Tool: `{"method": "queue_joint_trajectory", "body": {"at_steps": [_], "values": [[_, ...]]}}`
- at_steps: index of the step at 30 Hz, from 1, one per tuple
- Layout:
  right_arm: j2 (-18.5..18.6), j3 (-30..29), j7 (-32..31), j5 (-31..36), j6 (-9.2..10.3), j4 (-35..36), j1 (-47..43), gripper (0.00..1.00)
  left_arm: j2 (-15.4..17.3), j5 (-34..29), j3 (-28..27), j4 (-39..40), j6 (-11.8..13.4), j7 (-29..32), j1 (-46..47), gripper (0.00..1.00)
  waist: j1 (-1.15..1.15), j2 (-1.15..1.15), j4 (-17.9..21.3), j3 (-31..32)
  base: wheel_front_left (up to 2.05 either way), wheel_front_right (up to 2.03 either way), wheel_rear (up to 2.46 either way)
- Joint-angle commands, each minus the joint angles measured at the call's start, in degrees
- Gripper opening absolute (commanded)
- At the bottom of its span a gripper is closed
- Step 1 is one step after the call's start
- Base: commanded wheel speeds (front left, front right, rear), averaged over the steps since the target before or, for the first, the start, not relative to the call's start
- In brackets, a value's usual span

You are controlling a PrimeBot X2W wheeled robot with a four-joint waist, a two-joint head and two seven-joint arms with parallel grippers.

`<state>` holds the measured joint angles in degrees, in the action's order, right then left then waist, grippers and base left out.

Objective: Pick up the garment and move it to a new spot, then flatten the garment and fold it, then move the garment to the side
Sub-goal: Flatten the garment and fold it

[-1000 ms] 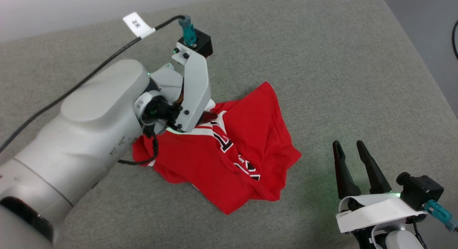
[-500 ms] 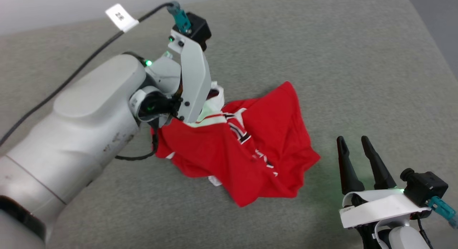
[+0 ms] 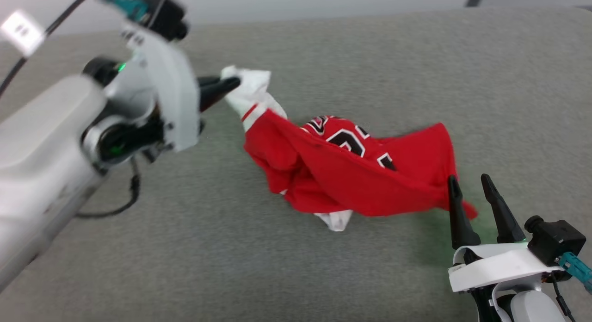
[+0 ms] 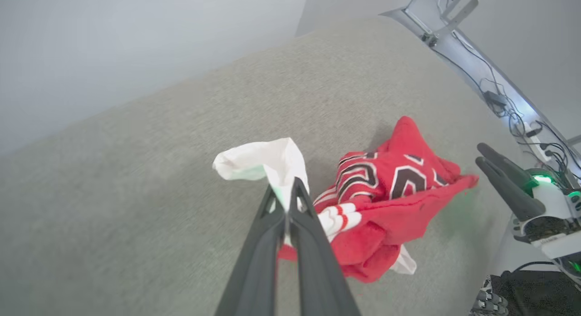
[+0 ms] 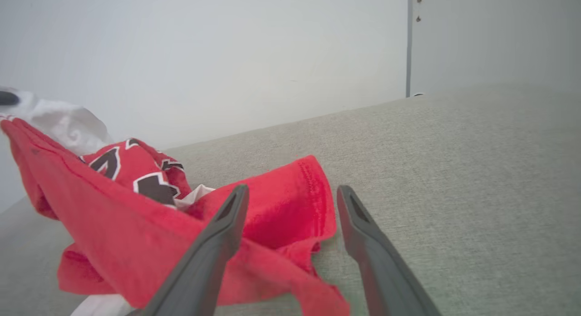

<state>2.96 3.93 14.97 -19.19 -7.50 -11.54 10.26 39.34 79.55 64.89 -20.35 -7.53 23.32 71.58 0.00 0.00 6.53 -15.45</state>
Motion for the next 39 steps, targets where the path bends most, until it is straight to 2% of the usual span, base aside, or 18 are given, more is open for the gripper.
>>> {"method": "queue_joint_trajectory", "body": {"at_steps": [1, 5, 10, 15, 26, 30, 31, 33, 34, 35, 39], "values": [[-0.03, -0.43, 0.27, 0.56, 0.02, -0.08, 0.19, 1.0, 1.0, 0.55, 0.11, 0.52, 0.1, -0.91, -1.8, 0.0, 0.0, 0.0, -4.39, 2.14, 0.0, 0.0, 0.0], [-0.03, -0.63, 0.27, 1.26, 0.02, -0.19, 0.38, 1.0, 5.94, 2.66, -0.28, 0.69, 0.1, -5.5, -7.5, 0.0, 0.0, 0.0, -6.23, 2.4, 0.0, 0.0, 0.0], [-0.04, -1.13, 0.27, 2.1, 0.02, -0.06, 0.66, 1.0, 10.16, 3.74, 0.49, -1.13, 0.1, -10.94, -14.55, 0.0, 0.0, 0.0, -7.42, 2.06, 0.0, 0.0, 0.0], [-0.03, -1.21, 0.27, 2.75, 0.02, -0.22, 0.86, 1.0, 10.17, 4.06, 2.08, -5.89, 0.1, -13.84, -18.99, 0.0, 0.0, 0.0, -7.83, 1.7, 0.0, 0.0, 0.0], [-0.04, -0.83, 0.27, 3.38, 0.02, -0.49, 0.5, 1.0, 6.4, 6.99, 5.08, -16.39, 0.1, -12.46, -25.33, 0.0, 0.0, 0.0, -6.18, 1.98, 0.0, 0.0, 0.0], [0.14, -0.73, 0.27, 3.52, 0.02, -0.63, -0.03, 1.0, 5.26, 7.22, 5.62, -18.01, 0.11, -12.62, -26.47, 0.01, 0.0, 0.0, -5.73, 2.65, 0.0, 0.0, 0.0], [0.34, -0.74, 0.27, 3.61, 0.02, -0.64, -0.12, 1.0, 5.08, 7.33, 5.53, -18.02, 0.11, -13.15, -26.56, 0.18, 0.0, 0.0, -5.73, 2.81, 0.0, 0.0, 0.0], [0.73, -0.43, 0.09, 3.76, 0.02, -0.64, -0.17, 1.0, 5.09, 7.18, 5.23, -18.19, 0.11, -14.41, -26.5, 0.62, 0.0, 0.0, -5.71, 3.25, 0.0, 0.0, 0.0], [0.98, -0.24, -0.14, 3.81, 0.02, -0.61, -0.16, 1.0, 5.23, 6.96, 5.19, -17.95, 0.11, -15.1, -26.46, 0.96, 0.0, 0.0, -5.74, 3.48, 0.0, 0.0, 0.0], [1.31, 0.01, -0.37, 3.84, 0.02, -0.54, -0.09, 1.0, 5.52, 6.79, 4.97, -17.67, 0.1, -16.11, -26.38, 1.0, 0.0, 0.0, -5.77, 3.71, 0.0, 0.0, 0.0], [2.98, 0.94, -1.65, 3.74, 0.02, -0.03, 0.09, 1.0, 6.61, 5.7, 4.2, -16.01, 0.1, -21.07, -26.26, 1.0, 0.0, 0.0, -6.66, 4.69, 0.0, 0.0, 0.0]]}}
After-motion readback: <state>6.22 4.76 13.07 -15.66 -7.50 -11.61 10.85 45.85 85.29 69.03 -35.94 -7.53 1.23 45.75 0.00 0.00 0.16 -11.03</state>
